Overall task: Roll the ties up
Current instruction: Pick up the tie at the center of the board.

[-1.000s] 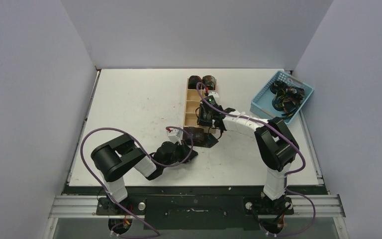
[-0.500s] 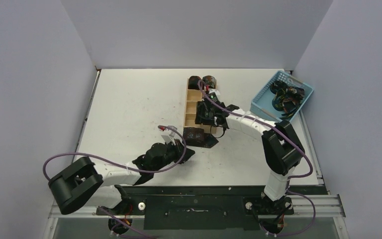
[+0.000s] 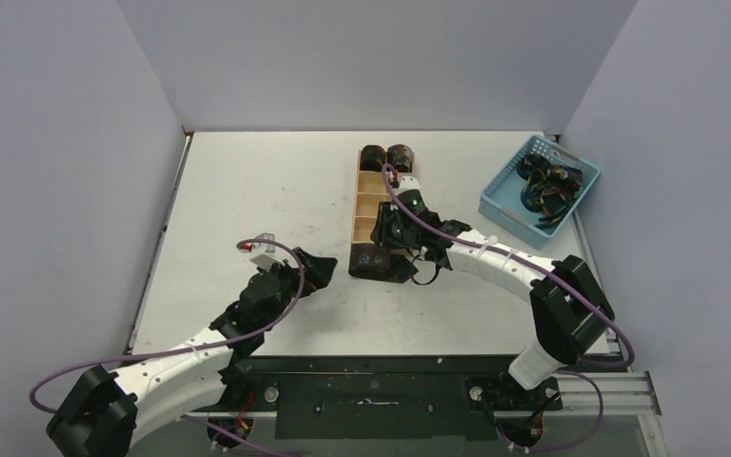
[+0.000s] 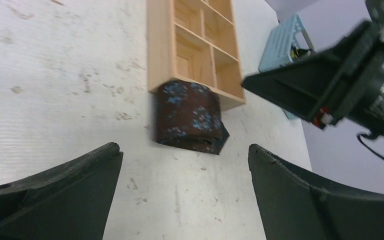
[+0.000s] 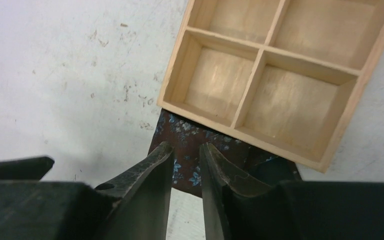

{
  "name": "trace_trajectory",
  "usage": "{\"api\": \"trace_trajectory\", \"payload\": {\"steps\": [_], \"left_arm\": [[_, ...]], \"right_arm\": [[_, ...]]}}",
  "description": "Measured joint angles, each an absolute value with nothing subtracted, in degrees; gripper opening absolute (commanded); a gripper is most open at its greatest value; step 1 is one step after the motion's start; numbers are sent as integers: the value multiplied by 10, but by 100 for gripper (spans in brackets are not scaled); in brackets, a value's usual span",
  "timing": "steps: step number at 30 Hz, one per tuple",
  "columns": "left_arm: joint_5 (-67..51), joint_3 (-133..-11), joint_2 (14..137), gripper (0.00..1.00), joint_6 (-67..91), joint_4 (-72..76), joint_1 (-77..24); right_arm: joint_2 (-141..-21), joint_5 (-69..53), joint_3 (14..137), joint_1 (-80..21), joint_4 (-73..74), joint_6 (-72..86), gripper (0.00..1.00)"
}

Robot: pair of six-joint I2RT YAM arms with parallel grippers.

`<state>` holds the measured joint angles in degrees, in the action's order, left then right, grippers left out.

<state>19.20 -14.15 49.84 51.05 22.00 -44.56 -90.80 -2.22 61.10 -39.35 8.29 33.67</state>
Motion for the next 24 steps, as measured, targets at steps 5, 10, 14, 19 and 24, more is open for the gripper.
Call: {"api": "trace_trajectory", "payload": {"steps": [5, 10, 14, 19, 24], "left_arm": [[125, -135, 533, 96, 547, 216, -342], [33, -166, 588, 97, 554, 223, -295], [-17, -173, 620, 100, 548, 237, -295], [-59, -208, 686, 100, 522, 240, -297], [-96, -210, 737, 100, 518, 273, -303]], "right_arm": [[-926, -35, 600, -408, 65, 335, 21], [-935, -35, 569, -408, 54, 335, 20], [-934, -35, 534, -407, 39, 337, 19], [-931, -35, 494, -401, 11, 345, 19], [-917, -36, 462, -393, -25, 359, 18]]}}
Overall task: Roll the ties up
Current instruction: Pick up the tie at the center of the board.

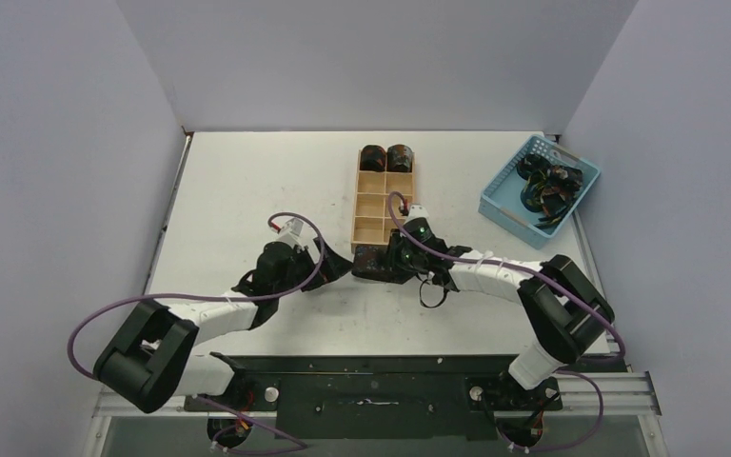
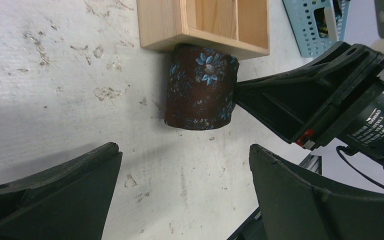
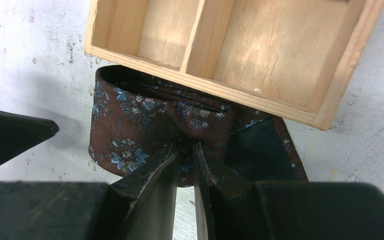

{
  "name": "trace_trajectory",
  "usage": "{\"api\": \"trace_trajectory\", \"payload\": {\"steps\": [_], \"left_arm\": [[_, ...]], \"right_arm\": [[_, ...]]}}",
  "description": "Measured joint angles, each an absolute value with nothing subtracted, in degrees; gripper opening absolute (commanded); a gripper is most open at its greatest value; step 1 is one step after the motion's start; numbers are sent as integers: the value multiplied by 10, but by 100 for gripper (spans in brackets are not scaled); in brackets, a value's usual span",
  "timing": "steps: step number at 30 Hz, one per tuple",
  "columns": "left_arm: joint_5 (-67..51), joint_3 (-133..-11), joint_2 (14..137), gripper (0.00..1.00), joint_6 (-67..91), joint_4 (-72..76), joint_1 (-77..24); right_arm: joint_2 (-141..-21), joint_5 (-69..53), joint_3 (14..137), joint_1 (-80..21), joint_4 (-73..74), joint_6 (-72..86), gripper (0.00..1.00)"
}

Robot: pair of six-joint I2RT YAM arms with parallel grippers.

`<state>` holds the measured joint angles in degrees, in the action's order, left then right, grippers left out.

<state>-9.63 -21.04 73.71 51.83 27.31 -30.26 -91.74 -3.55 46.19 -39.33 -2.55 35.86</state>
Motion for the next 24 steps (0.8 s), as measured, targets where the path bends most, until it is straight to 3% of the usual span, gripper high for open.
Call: {"api": "trace_trajectory", "payload": {"steps": [4, 6, 24], "left_arm": [[-123, -221, 775, 100, 515, 285, -304], [-135, -234, 790, 95, 512, 288, -304], [-149, -354, 884, 94, 477, 251, -338]], "right_arm": [[-911, -45, 443, -383, -46, 369, 18], [-910, -51, 435, -379, -58, 372, 18], [-891, -99, 339, -332, -140, 393, 17]]}}
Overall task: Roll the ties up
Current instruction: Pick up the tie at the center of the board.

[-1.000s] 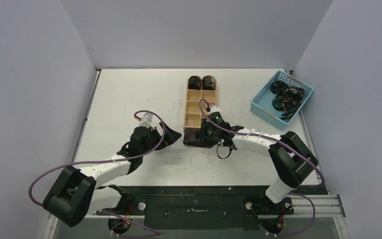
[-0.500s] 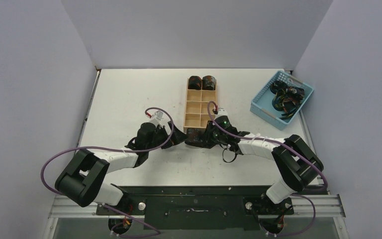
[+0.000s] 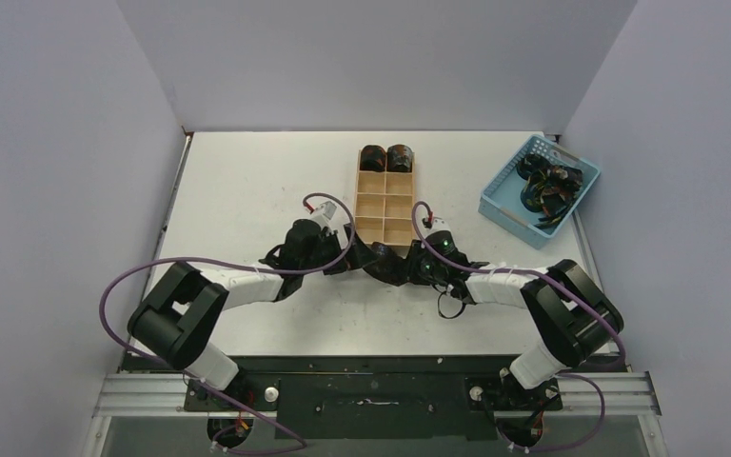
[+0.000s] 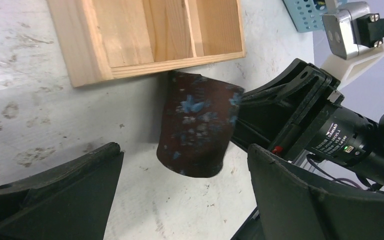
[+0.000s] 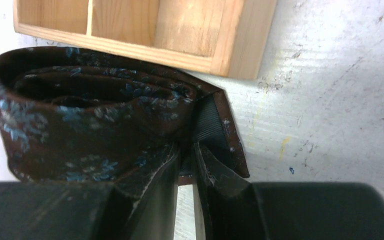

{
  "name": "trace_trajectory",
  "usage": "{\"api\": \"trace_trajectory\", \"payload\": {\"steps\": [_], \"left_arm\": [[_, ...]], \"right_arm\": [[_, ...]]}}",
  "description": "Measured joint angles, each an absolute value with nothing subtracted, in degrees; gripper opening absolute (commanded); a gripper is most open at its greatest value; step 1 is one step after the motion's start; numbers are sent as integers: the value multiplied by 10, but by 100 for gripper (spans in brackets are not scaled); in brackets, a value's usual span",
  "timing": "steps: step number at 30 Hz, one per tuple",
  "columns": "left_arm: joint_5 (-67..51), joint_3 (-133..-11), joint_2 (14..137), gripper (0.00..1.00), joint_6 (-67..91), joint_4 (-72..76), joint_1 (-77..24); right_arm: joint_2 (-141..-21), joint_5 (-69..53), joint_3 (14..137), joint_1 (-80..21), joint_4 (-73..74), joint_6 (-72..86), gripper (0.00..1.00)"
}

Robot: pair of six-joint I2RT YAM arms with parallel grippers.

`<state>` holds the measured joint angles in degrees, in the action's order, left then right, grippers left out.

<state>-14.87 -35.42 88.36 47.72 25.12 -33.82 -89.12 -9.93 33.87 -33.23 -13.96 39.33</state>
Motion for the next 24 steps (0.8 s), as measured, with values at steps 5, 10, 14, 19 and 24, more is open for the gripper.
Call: {"api": "trace_trajectory", "payload": {"steps": [5, 10, 14, 19, 24], "left_arm": [[-143, -385, 912, 92, 467, 227, -361], [-137, -410, 941, 91, 458, 212, -376], [-137, -420, 953, 91, 449, 203, -377], [-138, -446, 959, 91, 417, 176, -377], [-143, -484, 965, 90, 377, 143, -378]], "right_arm": [[-891, -104, 330, -332, -143, 395, 17], [-891, -110, 330, -329, -143, 394, 16], [-891, -112, 330, -326, -143, 393, 16], [-891, -116, 330, -326, -143, 393, 16], [-891, -119, 329, -326, -143, 393, 15]]}}
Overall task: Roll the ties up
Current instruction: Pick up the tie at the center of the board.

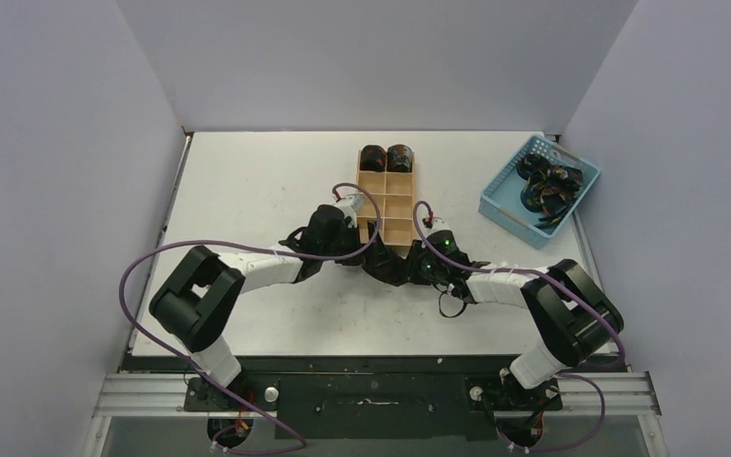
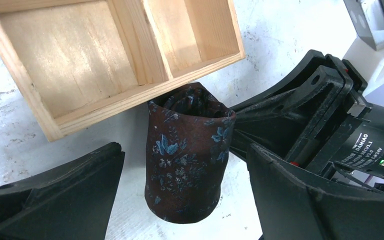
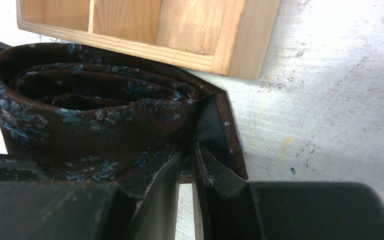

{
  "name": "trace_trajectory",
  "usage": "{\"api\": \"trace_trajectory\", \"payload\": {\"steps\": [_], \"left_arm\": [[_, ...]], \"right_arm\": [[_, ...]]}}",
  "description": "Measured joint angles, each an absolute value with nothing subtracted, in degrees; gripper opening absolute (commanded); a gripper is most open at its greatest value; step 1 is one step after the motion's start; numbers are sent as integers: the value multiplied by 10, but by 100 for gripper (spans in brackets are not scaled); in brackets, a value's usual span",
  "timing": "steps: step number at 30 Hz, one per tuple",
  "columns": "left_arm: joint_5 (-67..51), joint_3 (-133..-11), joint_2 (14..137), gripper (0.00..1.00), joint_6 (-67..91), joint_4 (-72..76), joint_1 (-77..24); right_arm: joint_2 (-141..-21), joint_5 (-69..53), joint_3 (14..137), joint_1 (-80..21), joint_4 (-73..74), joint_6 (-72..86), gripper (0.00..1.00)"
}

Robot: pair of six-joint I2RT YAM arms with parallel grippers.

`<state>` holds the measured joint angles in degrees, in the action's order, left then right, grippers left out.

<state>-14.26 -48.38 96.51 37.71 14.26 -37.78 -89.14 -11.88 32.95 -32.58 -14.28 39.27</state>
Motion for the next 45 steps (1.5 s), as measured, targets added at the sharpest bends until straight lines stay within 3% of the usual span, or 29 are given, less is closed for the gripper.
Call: {"api": "trace_trajectory", "payload": {"steps": [14, 22, 24, 28, 31, 40, 45], "left_arm": [[-207, -551, 1024, 75, 303, 60, -381], [-225, -551, 1041, 45, 310, 58, -385], [-228, -551, 1042, 47, 312, 58, -385], [-230, -551, 1042, 67, 313, 60, -385], [-230, -551, 1042, 74, 317, 60, -385], [-211, -551, 1042, 74, 324, 63, -382], [-203, -551, 1042, 67, 334, 76, -380]], "right_arm": [[-891, -125, 329, -323, -143, 385, 15], [-891, -125, 329, -323, -142, 383, 15], [-891, -125, 329, -323, -142, 383, 15], [-891, -125, 329, -323, -141, 383, 15], [-891, -125, 329, -323, -141, 382, 15], [-891, -125, 329, -323, -141, 382, 15], [-891, -125, 329, -323, -141, 382, 15]]}}
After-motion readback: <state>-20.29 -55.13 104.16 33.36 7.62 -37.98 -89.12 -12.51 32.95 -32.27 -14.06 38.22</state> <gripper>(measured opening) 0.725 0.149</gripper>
